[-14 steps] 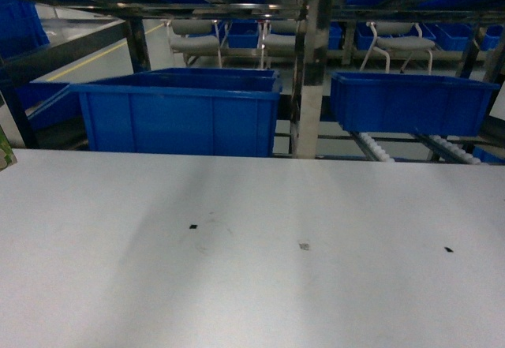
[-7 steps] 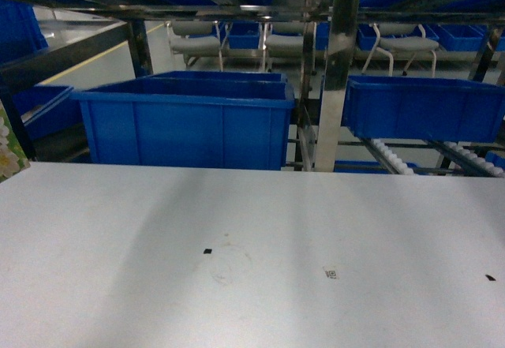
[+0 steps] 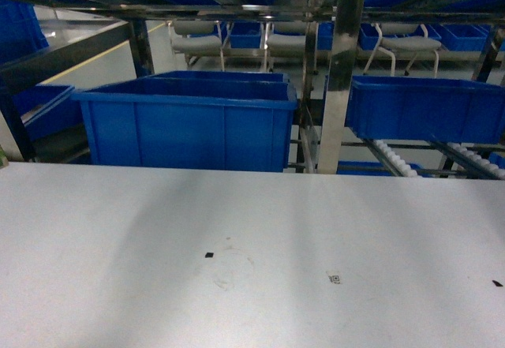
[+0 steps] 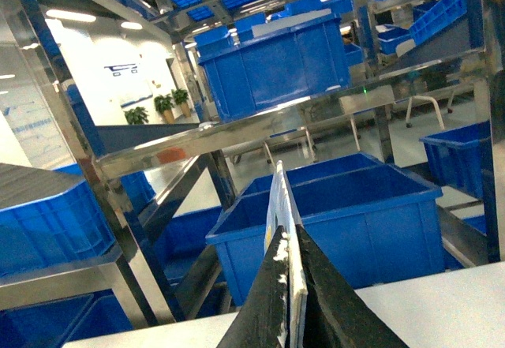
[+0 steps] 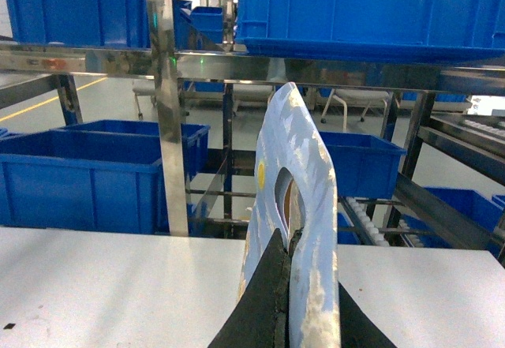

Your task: Move flower gift bag to table near conveyor

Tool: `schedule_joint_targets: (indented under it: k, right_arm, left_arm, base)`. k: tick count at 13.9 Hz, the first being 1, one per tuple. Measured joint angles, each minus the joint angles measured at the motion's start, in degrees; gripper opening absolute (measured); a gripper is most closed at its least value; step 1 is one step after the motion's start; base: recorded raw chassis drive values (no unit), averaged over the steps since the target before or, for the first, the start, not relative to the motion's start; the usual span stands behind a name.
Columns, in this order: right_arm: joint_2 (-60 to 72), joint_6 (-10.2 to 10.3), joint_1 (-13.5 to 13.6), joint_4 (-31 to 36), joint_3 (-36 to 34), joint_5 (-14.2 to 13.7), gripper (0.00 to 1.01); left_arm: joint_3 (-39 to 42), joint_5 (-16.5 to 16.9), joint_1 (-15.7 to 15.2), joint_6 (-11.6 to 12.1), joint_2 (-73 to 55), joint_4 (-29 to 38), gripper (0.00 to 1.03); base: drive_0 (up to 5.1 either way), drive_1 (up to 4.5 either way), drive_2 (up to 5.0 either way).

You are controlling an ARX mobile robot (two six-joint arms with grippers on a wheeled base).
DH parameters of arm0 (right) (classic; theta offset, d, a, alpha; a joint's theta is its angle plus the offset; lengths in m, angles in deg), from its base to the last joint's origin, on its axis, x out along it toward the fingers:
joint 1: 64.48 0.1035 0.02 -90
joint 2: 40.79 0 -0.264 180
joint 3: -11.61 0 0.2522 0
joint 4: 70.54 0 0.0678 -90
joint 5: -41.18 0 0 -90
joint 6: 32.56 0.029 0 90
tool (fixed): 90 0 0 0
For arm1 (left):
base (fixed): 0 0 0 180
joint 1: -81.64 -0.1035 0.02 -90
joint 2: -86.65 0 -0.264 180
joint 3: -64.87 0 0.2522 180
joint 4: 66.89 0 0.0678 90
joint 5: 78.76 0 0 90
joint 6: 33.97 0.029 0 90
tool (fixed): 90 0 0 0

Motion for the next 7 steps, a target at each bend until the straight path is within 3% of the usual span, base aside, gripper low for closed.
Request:
schedule_joint_targets:
  k: [2, 4, 7]
  right_arm:
    - [0.3, 0.0, -0.1, 0.9, -0.1, 0.2, 0.02]
    - [6.2, -0.5, -1.6, 9.3, -1.5, 2.8, 0.02]
    - [21.0, -1.7, -1.5, 24.1, -2.6, 4.6, 0.02]
  left_arm:
    - [0.0, 0.0, 0.0, 0.0, 0.1, 0.0, 0.02]
    - [0.0, 0.0, 0.0, 0.0, 0.1, 0.0, 0.02]
    - [0.0, 0.0, 0.0, 0.0, 0.1, 0.0, 0.02]
  base:
    - [-4.6, 3.99, 0.5]
    - [0.0, 0.0, 0.0]
    - [0.0, 0.0, 0.0]
